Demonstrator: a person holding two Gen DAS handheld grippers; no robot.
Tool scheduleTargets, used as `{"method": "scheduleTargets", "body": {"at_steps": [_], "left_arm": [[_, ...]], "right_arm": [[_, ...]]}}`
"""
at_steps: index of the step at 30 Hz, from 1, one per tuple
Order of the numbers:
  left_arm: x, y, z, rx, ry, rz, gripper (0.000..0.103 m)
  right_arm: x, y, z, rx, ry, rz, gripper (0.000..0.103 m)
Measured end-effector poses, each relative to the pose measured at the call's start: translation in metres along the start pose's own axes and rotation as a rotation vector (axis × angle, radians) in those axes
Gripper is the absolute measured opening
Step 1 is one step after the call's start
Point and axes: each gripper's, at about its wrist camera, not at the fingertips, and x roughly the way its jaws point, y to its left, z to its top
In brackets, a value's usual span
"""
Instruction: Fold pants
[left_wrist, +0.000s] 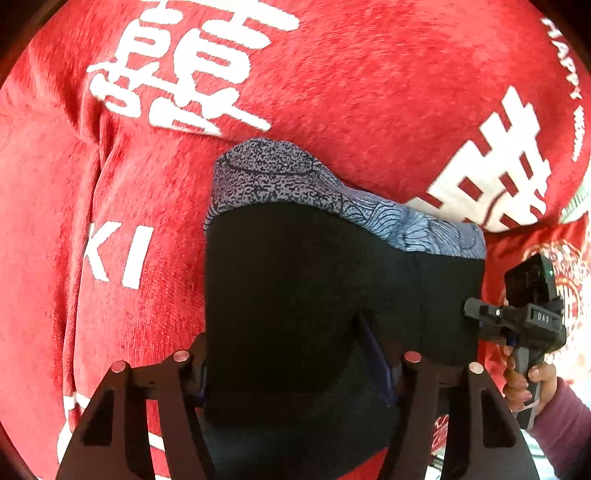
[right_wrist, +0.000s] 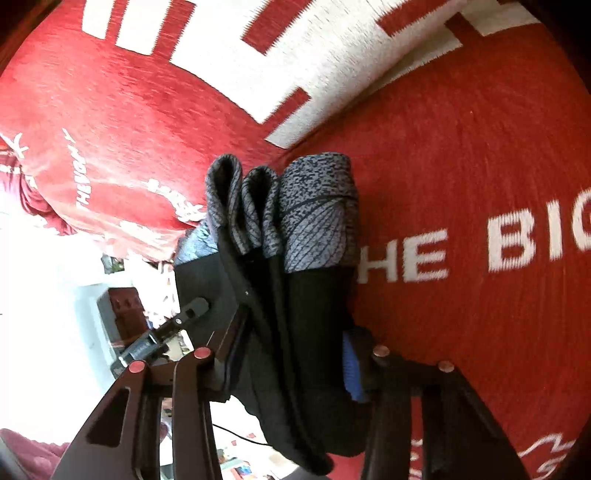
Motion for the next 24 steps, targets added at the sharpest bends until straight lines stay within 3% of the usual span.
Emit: {"method": "scheduleTargets", "body": {"at_steps": [8,14,24], "left_arm": [[-0.041,-0.010,-0.004,0.093,-0.006,-0.028,0.065],[-0.078,0.000,-0.036,0.115,0.015,-0.040,0.065],[-0.086,0.032,-0.090,0.112,0.056,0.017,0.066]], "right_arm": [[-0.017,0.018,-0.031,0.004,-0.031,0.036,0.047],[-0.024,0.027,-0.072,0.034,-0.045,0.069,0.047],[0.010,0.030,-0.137,0.071,-0.024,0.072,0.047]]}}
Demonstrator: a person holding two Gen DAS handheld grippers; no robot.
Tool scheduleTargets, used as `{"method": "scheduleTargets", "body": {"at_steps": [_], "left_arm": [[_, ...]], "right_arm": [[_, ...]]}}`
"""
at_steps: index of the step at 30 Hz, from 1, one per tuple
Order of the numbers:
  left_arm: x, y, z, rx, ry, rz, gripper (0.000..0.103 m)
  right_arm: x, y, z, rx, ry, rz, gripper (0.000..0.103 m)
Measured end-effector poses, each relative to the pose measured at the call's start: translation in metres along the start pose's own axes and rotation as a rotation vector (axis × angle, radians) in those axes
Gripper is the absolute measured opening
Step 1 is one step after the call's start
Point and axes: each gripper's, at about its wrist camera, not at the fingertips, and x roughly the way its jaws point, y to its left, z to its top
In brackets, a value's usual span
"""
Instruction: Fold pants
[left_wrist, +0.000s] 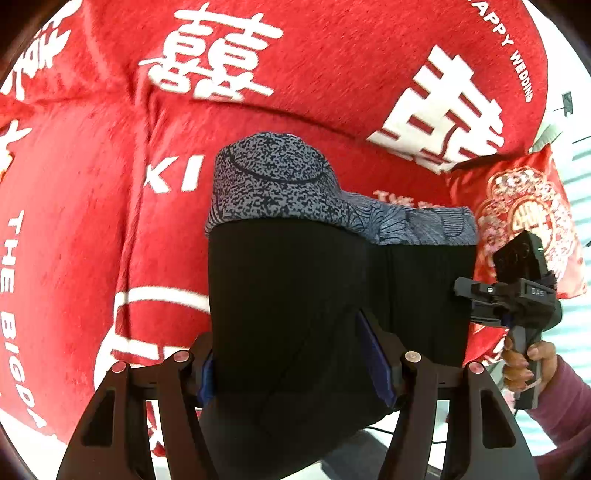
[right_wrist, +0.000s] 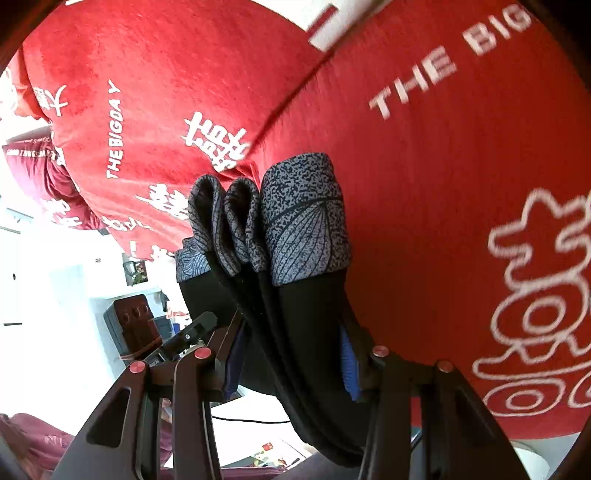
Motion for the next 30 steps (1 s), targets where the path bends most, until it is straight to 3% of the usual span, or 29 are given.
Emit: {"method": "scheduleTargets", "body": {"at_steps": [5,6,7,8,12,20,30], "left_arm": [[0.033,0.038,-0.015,-0.015,-0.013,0.141,0.066],[0.035,0.045,-0.016,-0.033,-0.016,0.116,0.073],[0.038,0.052,-0.017,-0.059,-0.021,0.105,0.088],[0.040,0.059,-0.017,-0.079,-0.030,0.125,0.095],[0.048,0.063,-0.018,-0.071,-0.053,0.139,0.103],[0.048,0.059,-0.019,-0.050,-0.038,0.162,0.103],[0.012,0.018,-0.047,0.088,-0.019,0.352,0.103]], "right_arm": [[0.027,-0.006,-0.003,-0.055,-0.015,-0.157,0.050],[0.027,-0.008,-0.002,-0.067,-0.031,-0.178,0.052],[0.028,-0.012,0.000,-0.069,-0.041,-0.192,0.053],[0.030,-0.012,0.001,-0.069,-0.047,-0.211,0.056],[0.038,-0.015,0.005,-0.134,-0.082,-0.317,0.072],[0.029,-0.015,-0.006,-0.117,-0.157,-0.407,0.081],[-0.004,0.004,-0.057,-0.043,-0.211,-0.573,0.087]]}}
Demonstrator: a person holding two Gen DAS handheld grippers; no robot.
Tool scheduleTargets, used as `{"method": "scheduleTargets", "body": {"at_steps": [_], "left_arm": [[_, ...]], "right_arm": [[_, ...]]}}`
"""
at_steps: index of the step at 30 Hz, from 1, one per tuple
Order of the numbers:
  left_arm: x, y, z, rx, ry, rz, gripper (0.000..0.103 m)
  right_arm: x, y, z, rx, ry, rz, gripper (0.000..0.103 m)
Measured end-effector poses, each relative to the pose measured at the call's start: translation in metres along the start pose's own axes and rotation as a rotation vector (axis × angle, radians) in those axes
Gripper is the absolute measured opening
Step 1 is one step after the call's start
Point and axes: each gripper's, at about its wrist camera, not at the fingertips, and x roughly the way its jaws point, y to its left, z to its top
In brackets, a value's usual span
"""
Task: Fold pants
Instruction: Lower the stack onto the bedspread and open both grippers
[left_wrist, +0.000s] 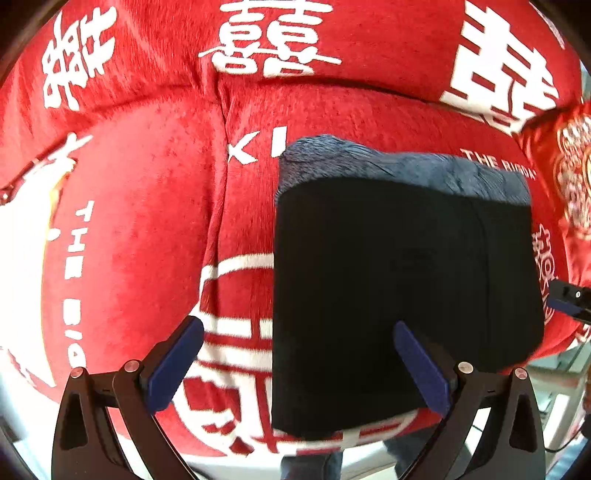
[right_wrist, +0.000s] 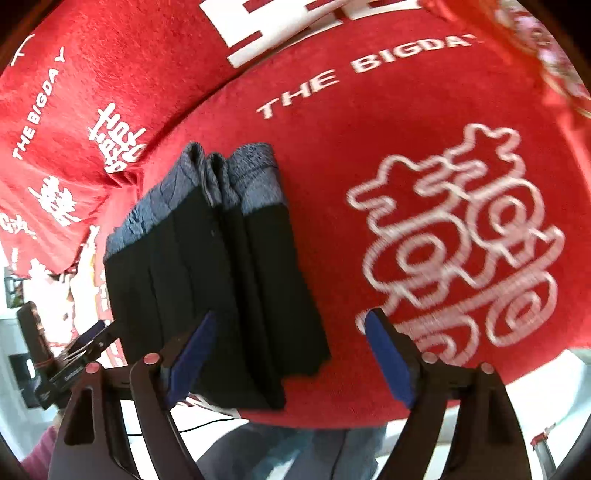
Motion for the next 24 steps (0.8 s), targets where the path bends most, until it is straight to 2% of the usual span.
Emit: {"method": "scheduleTargets", "body": {"at_steps": [2,4,5,6,8,14,20,24], "left_arm": [[-0.015,-0.008,-0.007,0.021,-0.013,0.016,0.103],[-0.031,-0.018,-0.013,0.049,-0.043,0.094,0.103],[-0.039,-0.024,-0.017,0.068,-0.059,0.126,0.103],[-0.045,-0.026,-0.019,0.079,-0.072,0.135,0.103],[-0.063,-0.032,-0.024,0.090,-0.091,0.134,0.103],[-0.096,-0.036,-0.029,0.058,-0.068,0.091,0.103],[-0.116,-0.036,-0.035,0.029,-0.038,0.152,0.103],[-0.126,-0.033,-0.040,0.003,-0.023,0.139,0.103]], "right_arm": [[-0.011,0.004,-0.011,0.006,-0.012,-0.026,0.088],[-0.022,0.012,-0.022,-0.007,-0.026,-0.045,0.088],[-0.027,0.017,-0.028,-0.021,-0.035,-0.056,0.091],[-0.032,0.024,-0.034,-0.042,-0.042,-0.079,0.097],[-0.040,0.036,-0.044,-0.075,-0.044,-0.103,0.100],[-0.058,0.080,-0.064,-0.151,-0.029,-0.157,0.100],[-0.076,0.114,-0.077,-0.183,-0.011,-0.185,0.100],[-0.085,0.132,-0.086,-0.214,-0.010,-0.204,0.100]]}}
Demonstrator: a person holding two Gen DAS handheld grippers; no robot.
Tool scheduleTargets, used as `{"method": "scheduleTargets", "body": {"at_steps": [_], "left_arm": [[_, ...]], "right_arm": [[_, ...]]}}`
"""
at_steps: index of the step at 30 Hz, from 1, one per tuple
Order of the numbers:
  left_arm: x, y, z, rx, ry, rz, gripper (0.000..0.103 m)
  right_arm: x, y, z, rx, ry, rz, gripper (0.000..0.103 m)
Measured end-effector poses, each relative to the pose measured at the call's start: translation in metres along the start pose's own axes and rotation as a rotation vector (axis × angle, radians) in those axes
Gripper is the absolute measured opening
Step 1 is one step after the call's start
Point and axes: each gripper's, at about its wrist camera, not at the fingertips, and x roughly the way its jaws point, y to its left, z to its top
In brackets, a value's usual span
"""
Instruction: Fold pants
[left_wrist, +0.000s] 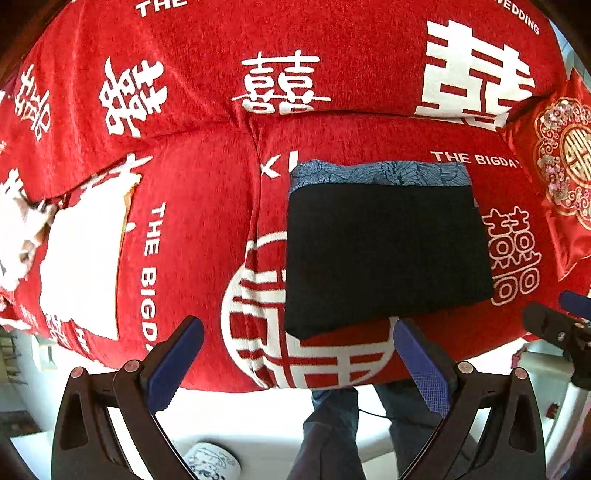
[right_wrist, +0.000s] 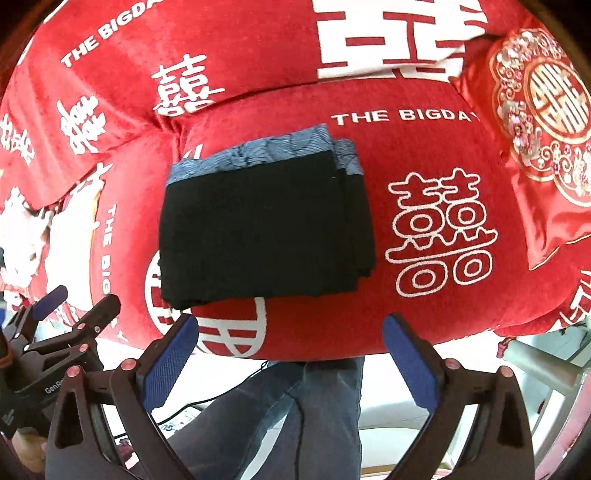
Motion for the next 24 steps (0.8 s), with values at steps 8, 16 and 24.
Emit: {"method": "scheduleTargets", "body": {"at_steps": [8,16,24], "left_arm": [[-0.016,-0.001,-0.011,-0.004,0.006,0.012,0.103],[-0.024,0.004,-0.010,-0.010,0.002,0.014,0.103],[-0.029,-0.002,-0.012,0.005,-0.004,0.005,0.103]], "right_arm": [[-0.014,0.018,-0.006,-0.044,-0.012,-0.065,0.100],[-0.022,0.025,-0.002,-0.056,-0.017,-0.065,0.100],[-0.026,0.028,-0.004,-0.054,-0.023,-0.059,0.100]]}}
